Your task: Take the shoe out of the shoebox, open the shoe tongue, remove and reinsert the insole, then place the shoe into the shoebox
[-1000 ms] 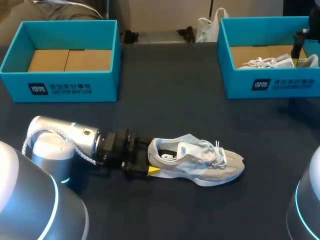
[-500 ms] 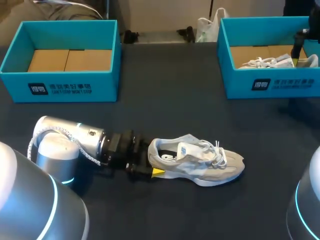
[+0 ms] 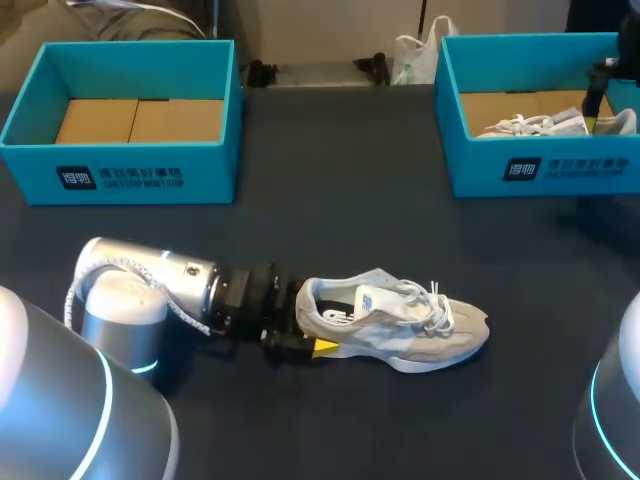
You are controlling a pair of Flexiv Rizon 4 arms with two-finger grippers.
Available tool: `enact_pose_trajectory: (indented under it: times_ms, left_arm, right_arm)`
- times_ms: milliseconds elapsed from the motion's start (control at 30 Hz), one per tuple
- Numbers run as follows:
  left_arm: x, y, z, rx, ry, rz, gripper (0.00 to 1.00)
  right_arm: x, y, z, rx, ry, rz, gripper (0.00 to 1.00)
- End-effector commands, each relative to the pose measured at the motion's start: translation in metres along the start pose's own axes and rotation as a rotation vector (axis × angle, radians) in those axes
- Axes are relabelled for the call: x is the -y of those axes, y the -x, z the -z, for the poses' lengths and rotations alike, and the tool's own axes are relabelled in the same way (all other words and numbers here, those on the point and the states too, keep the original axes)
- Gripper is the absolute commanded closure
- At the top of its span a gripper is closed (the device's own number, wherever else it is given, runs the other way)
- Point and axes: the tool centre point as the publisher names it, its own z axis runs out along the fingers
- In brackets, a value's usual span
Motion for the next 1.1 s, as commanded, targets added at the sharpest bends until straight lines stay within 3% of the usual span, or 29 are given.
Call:
enact_pose_trajectory:
  times_ms: [33, 67, 100, 133, 733, 1100]
  left_arm:
    - [0.000, -0.002, -0.005, 0.011, -0.003, 0.001, 0.15]
    - [0.000, -0.001, -0.006, 0.014, -0.004, 0.002, 0.51]
    - [0.000, -0.001, -0.006, 0.016, -0.004, 0.002, 0.79]
    - [0.000, -0.001, -0.006, 0.018, -0.004, 0.002, 1.00]
    - [0.002, 0.009, 0.014, 0.074, 0.010, -0.021, 1.00]
    - [0.001, 0.016, 0.018, 0.019, 0.023, 0.001, 1.00]
  right_arm:
    - [0.000, 0.000, 0.000, 0.001, 0.002, -0.001, 0.00]
    - [0.000, 0.000, 0.000, 0.001, 0.002, -0.001, 0.00]
    - [0.000, 0.000, 0.000, 0.001, 0.002, -0.001, 0.00]
    - [0.000, 0.000, 0.000, 0.001, 0.002, -0.001, 0.00]
    - [0.000, 0.000, 0.000, 0.001, 0.002, -0.001, 0.00]
    - [0.000, 0.000, 0.000, 0.001, 0.002, -0.001, 0.00]
